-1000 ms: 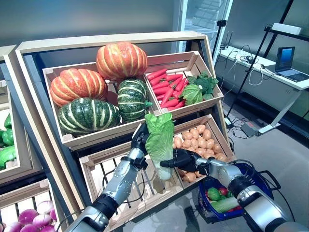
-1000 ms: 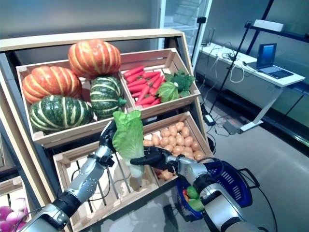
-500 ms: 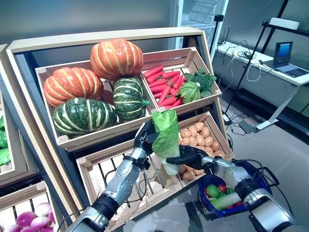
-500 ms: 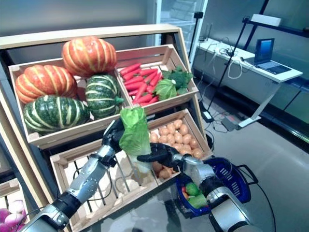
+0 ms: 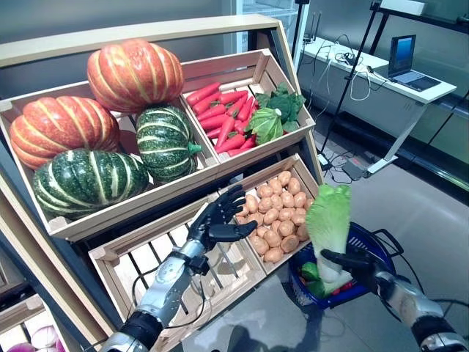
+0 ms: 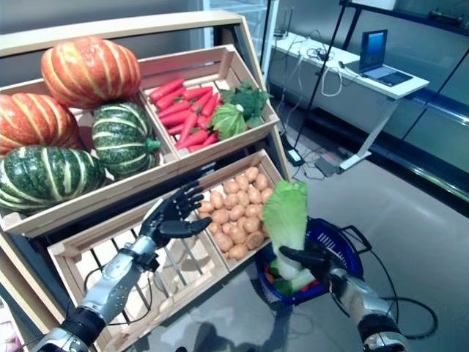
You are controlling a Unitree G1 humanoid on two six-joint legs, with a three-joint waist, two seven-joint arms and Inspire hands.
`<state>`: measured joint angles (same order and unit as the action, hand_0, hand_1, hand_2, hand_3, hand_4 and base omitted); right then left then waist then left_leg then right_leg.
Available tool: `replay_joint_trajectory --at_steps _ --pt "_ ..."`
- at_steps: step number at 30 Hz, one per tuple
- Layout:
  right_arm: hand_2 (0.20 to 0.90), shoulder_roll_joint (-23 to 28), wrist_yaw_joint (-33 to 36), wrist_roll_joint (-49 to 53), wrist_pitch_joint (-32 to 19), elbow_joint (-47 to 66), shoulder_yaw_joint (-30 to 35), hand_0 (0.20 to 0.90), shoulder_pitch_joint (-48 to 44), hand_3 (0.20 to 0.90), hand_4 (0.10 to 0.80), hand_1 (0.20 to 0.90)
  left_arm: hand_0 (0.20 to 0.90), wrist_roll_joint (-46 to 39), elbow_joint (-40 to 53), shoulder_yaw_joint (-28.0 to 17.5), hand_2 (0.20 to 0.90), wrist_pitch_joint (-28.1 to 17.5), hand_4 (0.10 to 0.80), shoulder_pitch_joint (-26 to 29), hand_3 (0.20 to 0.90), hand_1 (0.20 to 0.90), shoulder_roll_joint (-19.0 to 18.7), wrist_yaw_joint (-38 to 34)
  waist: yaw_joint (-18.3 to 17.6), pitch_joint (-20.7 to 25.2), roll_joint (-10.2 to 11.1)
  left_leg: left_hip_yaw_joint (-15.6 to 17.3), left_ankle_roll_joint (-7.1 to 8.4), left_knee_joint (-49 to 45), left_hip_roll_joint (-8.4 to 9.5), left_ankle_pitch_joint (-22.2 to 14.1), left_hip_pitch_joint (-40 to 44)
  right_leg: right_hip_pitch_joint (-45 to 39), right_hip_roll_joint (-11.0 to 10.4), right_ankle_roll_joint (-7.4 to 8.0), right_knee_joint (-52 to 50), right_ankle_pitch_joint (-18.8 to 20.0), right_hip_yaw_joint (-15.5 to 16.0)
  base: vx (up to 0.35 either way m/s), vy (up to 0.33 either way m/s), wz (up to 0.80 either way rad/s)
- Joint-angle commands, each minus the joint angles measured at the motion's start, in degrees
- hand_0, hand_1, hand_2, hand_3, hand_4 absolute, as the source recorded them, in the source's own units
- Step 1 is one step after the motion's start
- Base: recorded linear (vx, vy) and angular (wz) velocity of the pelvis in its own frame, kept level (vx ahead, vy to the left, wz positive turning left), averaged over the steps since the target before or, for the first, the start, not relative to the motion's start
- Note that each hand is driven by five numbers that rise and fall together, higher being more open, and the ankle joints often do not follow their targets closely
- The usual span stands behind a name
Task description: Put vegetables into the basket
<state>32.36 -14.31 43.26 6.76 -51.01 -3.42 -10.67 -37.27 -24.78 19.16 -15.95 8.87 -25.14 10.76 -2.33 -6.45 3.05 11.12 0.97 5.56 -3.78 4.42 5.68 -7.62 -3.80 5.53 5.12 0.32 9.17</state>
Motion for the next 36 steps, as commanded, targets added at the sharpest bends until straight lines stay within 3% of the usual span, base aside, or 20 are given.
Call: replay_joint_trajectory --at_steps 1,9,18,20,25,29,36 --pt "0.3 3.0 2.8 5.3 -10.6 -1.5 6.1 0.3 -5.8 0.3 0.4 0.3 0.9 3.8 0.1 -1.5 0.9 -7.3 0.8 3.3 0.9 0.9 -0.8 0.4 1.2 1.6 0.2 3.3 -3.32 -0.6 2.54 -11.8 4.3 0.1 3.5 -2.48 -0.1 -1.9 0.0 0.01 -0.058 -0.07" --pt "0.3 3.9 7.8 8.7 -10.7 -9.4 9.1 0.3 -7.9 0.3 0.4 0.3 0.9 5.6 4.1 0.7 0.9 -5.4 0.8 3.2 0.9 0.9 -2.9 1.2 2.0 -0.5 -0.1 2.8 -3.31 -0.9 2.19 -11.5 2.9 1.4 3.7 -2.58 -0.5 -1.6 0.0 0.005 -0.079 -0.01" --pt "0.3 4.3 15.8 10.6 -12.5 -9.9 13.0 0.3 -10.2 0.3 0.4 0.3 0.9 -0.5 7.8 1.1 0.9 -3.9 0.8 4.4 0.9 0.9 -3.5 0.6 1.7 -2.6 -2.2 2.5 -3.13 -4.0 1.77 -12.1 -0.4 4.5 2.7 -3.09 -3.8 -2.9 0.7 0.001 -0.056 0.0" --pt "0.3 4.1 17.8 10.7 -12.8 -9.7 13.2 0.3 -11.1 0.3 0.4 0.3 0.9 -2.9 8.4 0.8 0.9 -3.6 0.8 5.1 0.9 0.9 -3.1 0.0 1.4 -4.2 -2.5 3.1 -3.43 -10.0 1.09 -13.8 -3.3 7.2 1.3 -3.52 -8.6 -4.2 1.2 -0.144 -0.034 -0.04" --pt "0.3 4.5 25.6 14.4 -14.3 -6.1 14.0 0.3 -14.6 0.3 0.4 0.3 0.9 -5.9 12.7 0.1 0.9 -4.8 0.8 8.4 0.9 0.9 -4.7 -0.9 0.1 -13.6 -3.6 1.6 -6.05 -40.3 -2.43 -25.5 -19.8 22.2 -3.3 -6.35 -35.9 -13.7 1.4 -0.28 -0.047 0.05" --pt "0.3 8.4 26.2 17.1 -12.9 -9.1 16.0 0.3 -18.6 0.3 0.4 0.3 0.9 -7.3 14.8 1.8 0.9 -3.8 0.8 11.3 0.9 0.9 -6.1 -3.0 -0.5 -16.2 -4.8 0.8 -7.44 -53.2 -3.27 -31.1 -28.6 30.5 -6.3 -7.68 -48.2 -17.8 0.9 -0.161 -0.011 0.11" --pt "0.3 14.7 26.7 21.4 -11.0 -15.0 16.4 0.3 -27.5 0.3 0.4 0.3 0.9 -8.6 16.4 5.8 0.9 -4.3 0.8 15.4 0.9 0.9 -5.9 -7.0 -1.2 -19.7 -8.6 0.9 -9.42 -73.7 -2.86 -38.8 -43.4 47.3 -9.8 -9.54 -68.5 -23.9 -2.0 -0.129 0.025 0.07"
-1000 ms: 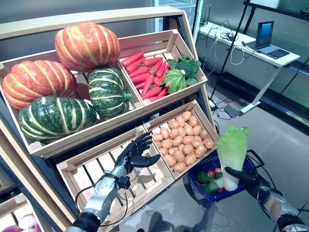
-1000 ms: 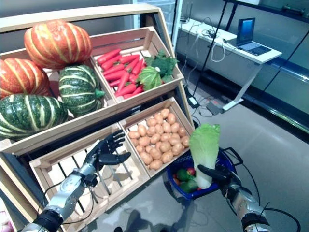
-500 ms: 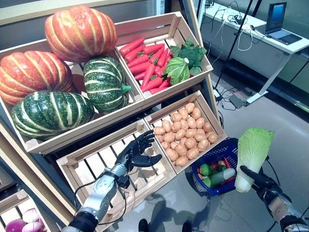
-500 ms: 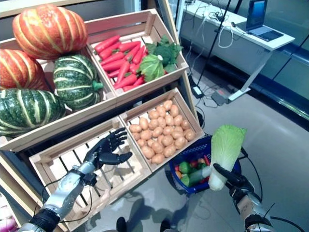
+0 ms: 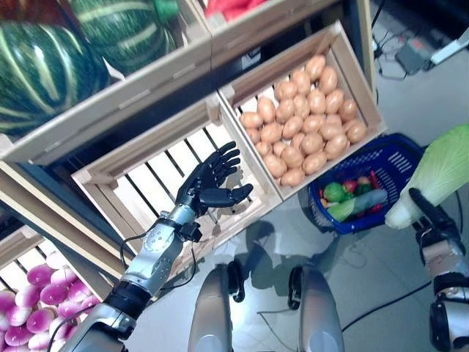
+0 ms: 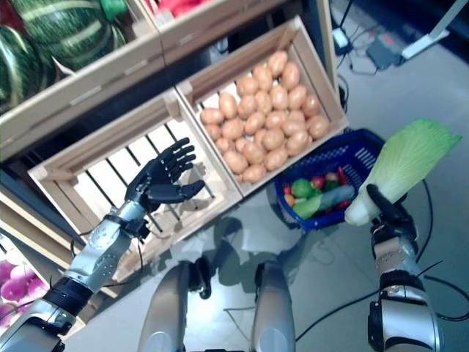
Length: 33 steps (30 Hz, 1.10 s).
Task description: Put vegetables into the basket
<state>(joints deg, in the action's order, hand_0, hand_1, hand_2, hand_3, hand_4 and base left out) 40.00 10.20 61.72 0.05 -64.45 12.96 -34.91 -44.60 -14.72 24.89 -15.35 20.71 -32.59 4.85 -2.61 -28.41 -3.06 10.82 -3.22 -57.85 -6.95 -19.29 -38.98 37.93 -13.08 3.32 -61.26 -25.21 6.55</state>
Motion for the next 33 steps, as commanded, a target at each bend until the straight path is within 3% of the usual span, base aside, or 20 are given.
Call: replay_joint_trajectory --at_steps 1,8,9,19,33 --pt "0.3 7.3 2.4 3.3 -4.2 -1.8 -0.2 0.3 -3.8 0.3 0.4 0.3 0.9 -1.5 6.4 0.4 0.9 -5.1 0.8 3.5 0.9 0.9 1.6 -1.3 -0.9 2.4 -2.9 1.1 -4.91 -9.6 0.72 -14.9 1.4 1.6 -0.5 -7.11 -1.4 1.8 0.4 -0.1 0.031 0.08" --pt "0.3 10.1 0.3 3.0 -1.9 -3.0 -2.4 0.3 -9.4 0.3 0.4 0.3 0.9 -1.4 7.1 1.5 0.9 -6.0 0.8 5.7 0.9 0.9 1.7 -3.6 -1.5 1.1 -4.8 1.4 -5.96 -20.6 0.42 -18.8 -7.2 11.6 -1.4 -8.02 -11.4 -1.2 -1.4 -0.078 0.011 -0.03" --pt "0.9 10.5 0.3 2.6 -0.8 -3.2 -2.7 0.9 -9.9 0.9 0.8 0.9 0.9 -1.4 7.2 1.6 0.9 -6.3 0.8 5.9 0.9 0.9 1.5 -3.6 -1.5 1.0 -4.9 1.4 -5.93 -21.6 0.34 -19.2 -8.1 12.6 -1.5 -7.99 -12.3 -1.5 -1.4 -0.037 -0.008 -0.02" --pt "0.9 11.8 -5.6 -0.2 0.0 -2.6 -5.5 0.9 -10.6 0.9 0.8 0.9 0.9 -1.4 7.7 2.3 0.9 -5.6 0.8 7.4 0.9 0.9 0.9 -2.9 -1.0 1.0 -3.4 0.6 -5.79 -23.3 -0.29 -19.8 -9.3 14.1 -1.3 -7.18 -13.5 -1.7 -0.9 0.003 0.0 0.0" --pt "0.9 12.1 -8.5 -0.9 0.4 -0.5 -3.5 0.9 -6.3 0.9 0.8 0.9 0.9 -1.7 7.8 1.3 0.9 -3.9 0.8 7.0 0.9 0.9 -1.3 -1.2 1.1 3.5 0.6 -1.7 -5.46 -14.5 -0.39 -17.5 -3.2 6.2 -0.4 -5.09 -4.3 1.9 1.7 0.01 -0.001 0.02"
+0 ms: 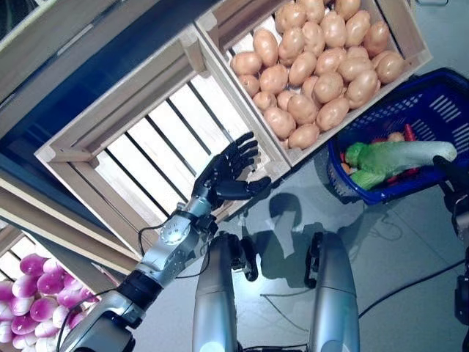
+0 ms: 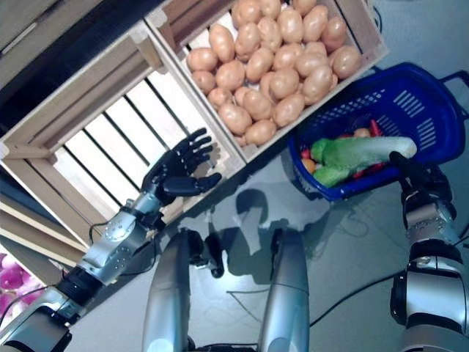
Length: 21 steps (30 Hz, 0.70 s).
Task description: Put vegetables into the basket
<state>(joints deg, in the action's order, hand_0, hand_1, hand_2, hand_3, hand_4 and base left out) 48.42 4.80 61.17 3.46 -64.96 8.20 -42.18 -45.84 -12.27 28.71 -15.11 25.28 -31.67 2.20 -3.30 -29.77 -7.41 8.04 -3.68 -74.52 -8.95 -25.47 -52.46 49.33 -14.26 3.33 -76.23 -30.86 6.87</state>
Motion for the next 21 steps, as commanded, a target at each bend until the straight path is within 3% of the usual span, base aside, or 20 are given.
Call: replay_joint_trajectory --at_steps 1,8,11,12,16,21 --pt "0.9 3.5 -3.4 -0.4 -2.9 0.1 1.6 0.9 1.4 0.9 0.8 0.9 0.9 -0.4 5.3 -2.8 0.9 -3.8 0.8 2.4 0.9 0.9 -2.2 1.9 1.9 5.0 5.2 1.0 -5.07 3.1 1.45 -11.1 11.2 -6.1 0.7 -5.03 11.4 7.8 1.7 0.043 -0.001 0.04" --pt "0.9 -2.1 -6.6 1.6 -4.2 3.0 1.3 0.9 5.3 0.9 0.8 0.9 0.9 0.5 3.9 -3.5 0.9 -2.7 0.8 0.7 0.9 0.9 -1.4 3.6 2.4 7.7 7.1 0.8 -4.53 13.6 1.11 -7.2 18.3 -13.7 2.1 -4.06 20.4 10.9 2.1 0.043 0.016 0.04" --pt "0.9 -10.1 -7.4 4.3 -9.0 7.7 0.2 0.9 9.5 0.9 0.8 0.9 0.9 2.7 1.8 -4.0 0.9 -2.3 0.8 -1.0 0.9 0.9 0.7 4.6 2.7 10.5 8.1 0.5 -3.43 24.1 1.69 -2.5 24.0 -20.5 4.2 -3.3 31.1 14.4 2.2 0.1 0.035 0.0" --pt "0.9 -10.6 -7.3 4.5 -9.4 8.1 0.0 0.9 9.9 0.9 0.8 0.9 0.9 2.8 1.7 -4.0 0.9 -2.3 0.8 -1.2 0.9 0.9 0.7 4.7 2.7 10.7 8.2 0.5 -3.35 25.2 1.78 -1.9 24.7 -21.2 4.3 -3.28 32.3 14.9 2.2 0.075 0.034 0.01" --pt "0.9 -20.6 -6.5 6.3 -15.4 16.2 -2.7 0.9 17.0 0.9 0.8 0.9 0.9 4.9 -0.3 -3.8 0.9 -1.7 0.8 -5.4 0.9 0.9 3.5 5.7 2.8 14.8 9.3 0.8 -1.16 39.9 2.52 5.0 32.8 -31.2 7.5 -2.62 48.6 19.5 3.0 0.139 0.032 0.0" --pt "0.9 -30.2 -4.3 2.6 -19.9 26.5 -7.9 0.9 27.8 0.9 0.8 0.9 0.9 7.6 -2.7 -4.4 0.9 -2.0 0.8 -12.9 0.9 0.9 7.0 6.3 2.6 20.4 10.3 2.7 0.27 59.0 5.3 12.6 44.4 -42.3 9.7 -1.45 66.3 25.2 2.8 0.202 0.085 -0.15"
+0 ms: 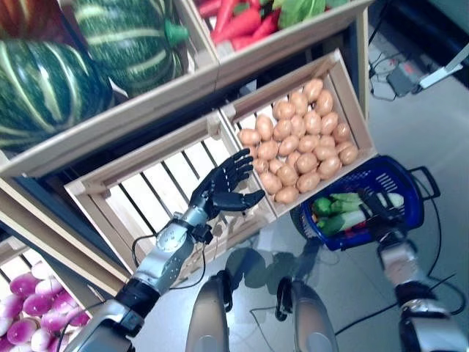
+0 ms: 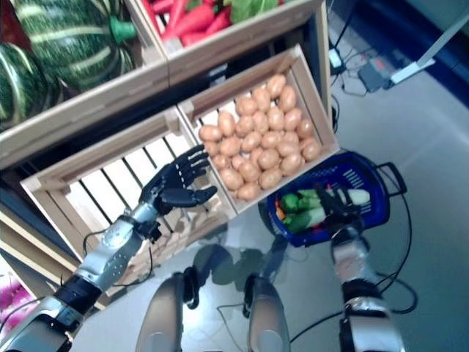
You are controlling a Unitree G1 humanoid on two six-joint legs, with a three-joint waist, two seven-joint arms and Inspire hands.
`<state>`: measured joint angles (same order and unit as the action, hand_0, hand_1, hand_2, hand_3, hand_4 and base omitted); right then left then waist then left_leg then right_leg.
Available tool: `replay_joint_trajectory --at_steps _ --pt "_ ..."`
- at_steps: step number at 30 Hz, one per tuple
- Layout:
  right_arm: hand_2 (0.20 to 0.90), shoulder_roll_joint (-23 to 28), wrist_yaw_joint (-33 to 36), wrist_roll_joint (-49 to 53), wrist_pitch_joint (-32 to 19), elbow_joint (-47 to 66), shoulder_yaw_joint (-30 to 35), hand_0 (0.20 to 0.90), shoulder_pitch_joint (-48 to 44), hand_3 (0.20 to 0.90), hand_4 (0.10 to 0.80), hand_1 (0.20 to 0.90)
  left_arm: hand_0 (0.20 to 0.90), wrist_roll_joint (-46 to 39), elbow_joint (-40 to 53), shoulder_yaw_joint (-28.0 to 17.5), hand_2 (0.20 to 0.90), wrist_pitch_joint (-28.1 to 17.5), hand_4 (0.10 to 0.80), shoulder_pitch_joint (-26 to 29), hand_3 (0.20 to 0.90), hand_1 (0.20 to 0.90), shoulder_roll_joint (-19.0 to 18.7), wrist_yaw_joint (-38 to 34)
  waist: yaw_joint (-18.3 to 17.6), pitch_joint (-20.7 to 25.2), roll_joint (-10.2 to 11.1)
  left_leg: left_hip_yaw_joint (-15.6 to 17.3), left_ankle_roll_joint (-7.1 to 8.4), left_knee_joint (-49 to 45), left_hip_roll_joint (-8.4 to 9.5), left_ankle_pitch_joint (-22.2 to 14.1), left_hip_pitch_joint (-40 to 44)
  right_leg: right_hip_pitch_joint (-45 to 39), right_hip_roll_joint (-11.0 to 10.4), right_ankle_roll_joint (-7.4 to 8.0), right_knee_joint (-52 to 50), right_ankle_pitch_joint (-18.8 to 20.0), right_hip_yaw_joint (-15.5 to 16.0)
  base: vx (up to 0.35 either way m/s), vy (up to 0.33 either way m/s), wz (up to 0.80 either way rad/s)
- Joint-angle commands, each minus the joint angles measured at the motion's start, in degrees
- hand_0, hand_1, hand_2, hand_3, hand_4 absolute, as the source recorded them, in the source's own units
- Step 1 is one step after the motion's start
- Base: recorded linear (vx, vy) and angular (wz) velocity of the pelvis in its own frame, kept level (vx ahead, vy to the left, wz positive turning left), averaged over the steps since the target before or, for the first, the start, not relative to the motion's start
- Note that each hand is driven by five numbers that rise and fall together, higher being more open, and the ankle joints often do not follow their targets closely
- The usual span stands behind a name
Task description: Put vegetables into the basket
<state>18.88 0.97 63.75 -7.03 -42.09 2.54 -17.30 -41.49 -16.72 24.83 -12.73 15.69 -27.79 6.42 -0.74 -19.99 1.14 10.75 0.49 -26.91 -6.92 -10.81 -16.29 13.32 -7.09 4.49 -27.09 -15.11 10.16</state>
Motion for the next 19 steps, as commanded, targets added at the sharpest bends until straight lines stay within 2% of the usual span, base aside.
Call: replay_joint_trajectory --at_steps 1,3,8,13,14,19 --pt "0.9 -2.6 0.6 -0.9 -10.6 5.9 -3.7 0.9 5.6 0.9 0.8 0.9 0.9 3.8 0.9 -0.8 0.9 -4.5 0.8 -5.1 0.9 0.9 4.1 2.5 -0.1 12.1 1.8 0.4 -3.79 15.6 4.06 -0.6 10.7 -8.6 3.2 -2.23 20.6 10.8 -0.9 0.168 0.086 -0.1" --pt "0.9 -5.4 1.4 -1.8 -11.2 8.7 -5.4 0.9 8.6 0.9 0.8 0.9 0.9 3.9 -0.7 -0.9 0.9 -4.9 0.8 -7.5 0.9 0.9 5.6 2.6 -0.5 14.4 2.0 0.8 -3.55 21.8 5.11 1.6 13.9 -10.9 4.2 -1.9 24.9 12.5 -1.5 0.153 0.09 -0.08" --pt "0.9 -9.8 3.9 -3.8 -10.3 14.2 -9.2 0.9 12.5 0.9 0.8 0.9 0.9 3.8 -3.2 -0.9 0.9 -5.3 0.8 -10.8 0.9 0.9 8.7 2.6 -1.3 17.3 1.7 1.4 -2.83 31.3 6.25 5.3 19.1 -14.8 6.3 -2.12 31.8 14.9 -2.1 0.067 0.067 -0.03" --pt "0.9 -12.7 4.2 -7.3 -8.5 19.3 -13.2 0.9 15.8 0.9 0.8 0.9 0.9 4.4 -4.4 -1.2 0.9 -6.0 0.8 -13.3 0.9 0.9 11.3 0.4 -2.1 18.3 1.3 1.9 -3.15 31.9 6.79 5.2 20.3 -15.3 7.3 -2.61 32.1 14.5 -3.3 0.033 0.064 -0.08" --pt "0.9 -13.2 4.6 -8.6 -8.0 21.3 -15.0 0.9 17.4 0.9 0.8 0.9 0.9 4.0 -4.3 -1.1 0.9 -6.1 0.8 -14.6 0.9 0.9 12.1 -0.3 -2.7 18.3 1.0 2.1 -3.21 31.8 6.73 4.7 21.0 -16.0 7.3 -2.33 32.1 14.3 -3.5 0.085 0.07 -0.18" --pt "0.9 -12.7 2.5 -10.8 -7.8 22.4 -18.9 0.9 19.1 0.9 0.8 0.9 0.9 1.3 -4.5 -0.3 0.9 -5.8 0.8 -15.6 0.9 0.9 13.2 -4.4 -3.2 18.4 0.7 2.5 -3.36 31.9 6.86 4.4 21.8 -16.6 7.4 -2.32 32.1 13.8 -3.4 0.029 0.032 -0.05"
